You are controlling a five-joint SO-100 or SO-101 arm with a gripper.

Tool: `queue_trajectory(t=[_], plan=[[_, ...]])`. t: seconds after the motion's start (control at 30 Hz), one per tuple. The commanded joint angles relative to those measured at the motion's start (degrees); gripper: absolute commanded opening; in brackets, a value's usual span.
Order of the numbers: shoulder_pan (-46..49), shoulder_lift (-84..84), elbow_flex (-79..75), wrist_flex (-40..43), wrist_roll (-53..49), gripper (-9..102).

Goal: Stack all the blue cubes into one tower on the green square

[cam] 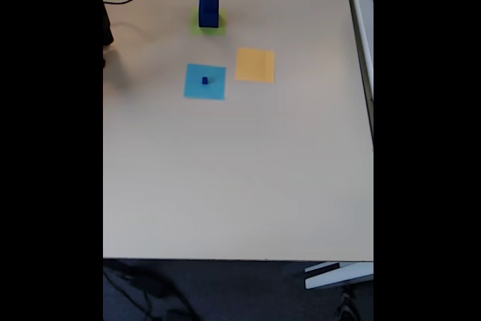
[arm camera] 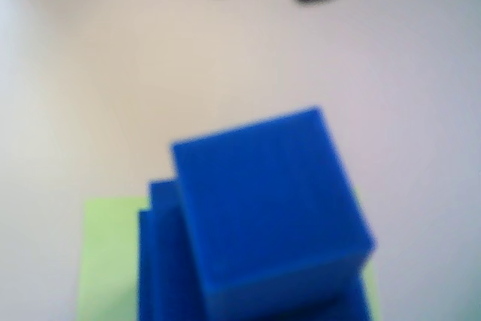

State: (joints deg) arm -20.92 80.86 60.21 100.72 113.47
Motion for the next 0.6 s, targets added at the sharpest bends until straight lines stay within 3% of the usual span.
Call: queue_trajectory(t=[0.0, 0.3, 0.43, 0.57], plan=[[-0.4, 5.9, 1.0, 0.2, 0.4, 0], [-0.4, 8.3, 4.7, -0.7, -0.7, 0], [-0.5, 14.9, 16.4, -8.4, -0.6, 0], [-0.2, 16.0, 20.1, -10.8, -1.5, 0]])
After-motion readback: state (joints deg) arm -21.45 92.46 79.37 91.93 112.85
